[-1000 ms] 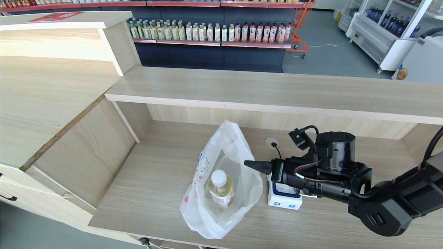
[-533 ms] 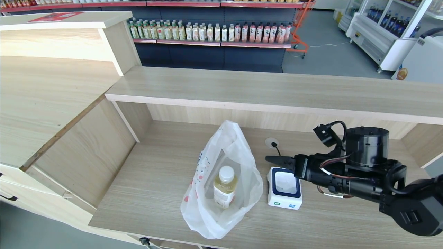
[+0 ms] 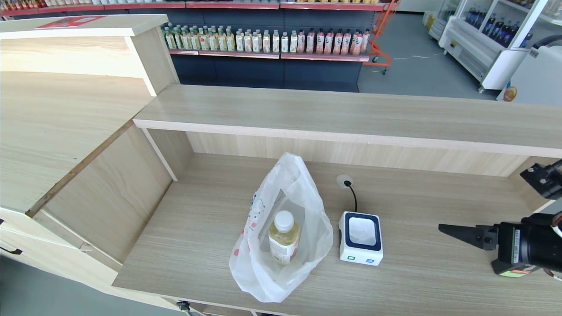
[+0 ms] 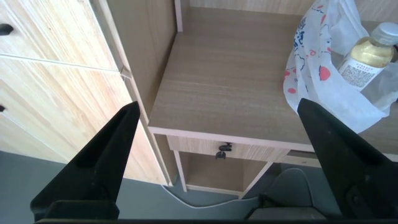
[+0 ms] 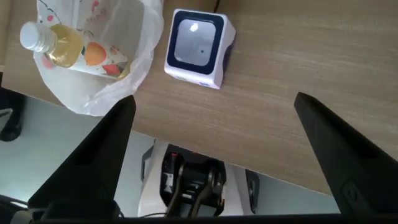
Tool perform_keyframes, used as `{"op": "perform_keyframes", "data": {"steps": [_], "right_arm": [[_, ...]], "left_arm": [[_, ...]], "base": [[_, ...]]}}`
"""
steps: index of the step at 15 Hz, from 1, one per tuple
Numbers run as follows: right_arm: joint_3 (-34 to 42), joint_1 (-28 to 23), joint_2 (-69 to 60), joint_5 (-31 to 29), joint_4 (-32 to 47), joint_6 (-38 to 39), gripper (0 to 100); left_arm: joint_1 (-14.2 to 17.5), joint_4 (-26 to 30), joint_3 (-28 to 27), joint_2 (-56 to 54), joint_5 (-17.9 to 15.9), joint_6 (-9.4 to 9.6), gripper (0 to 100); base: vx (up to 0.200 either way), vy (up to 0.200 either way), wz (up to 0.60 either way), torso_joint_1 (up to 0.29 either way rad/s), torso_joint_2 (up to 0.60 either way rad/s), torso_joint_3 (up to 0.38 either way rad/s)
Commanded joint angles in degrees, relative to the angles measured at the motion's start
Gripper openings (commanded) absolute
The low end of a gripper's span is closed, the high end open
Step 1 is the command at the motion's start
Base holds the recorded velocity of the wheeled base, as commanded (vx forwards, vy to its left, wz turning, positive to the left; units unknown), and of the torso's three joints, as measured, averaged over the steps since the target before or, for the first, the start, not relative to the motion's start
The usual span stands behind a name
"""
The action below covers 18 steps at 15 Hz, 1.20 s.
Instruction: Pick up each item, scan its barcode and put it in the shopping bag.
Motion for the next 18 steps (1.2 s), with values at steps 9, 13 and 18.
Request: {"op": "perform_keyframes", "data": {"steps": [9, 13, 18], "right_arm": [[-0.81, -6.66, -12.59, -0.67, 10.16, -0.91, 100], [-1.08, -7.01, -13.12, -0.58, 11.3, -0.74, 100], [-0.9, -7.19, -13.99, -1.02, 13.32, 0.67, 100]], "left_arm": [[0.0, -0.01, 0.01, -0.02, 0.01, 0.04, 100], [0.0, -0.01, 0.01, -0.02, -0.08, 0.04, 100], [0.0, -0.01, 0.01, -0.02, 0.01, 0.04, 100]], "base": [[-0.044, 0.0, 0.0, 0.001, 0.0, 0.001], [0.0, 0.0, 0.0, 0.0, 0.0, 0.0], [-0.16, 0.0, 0.0, 0.01, 0.0, 0.0]]}}
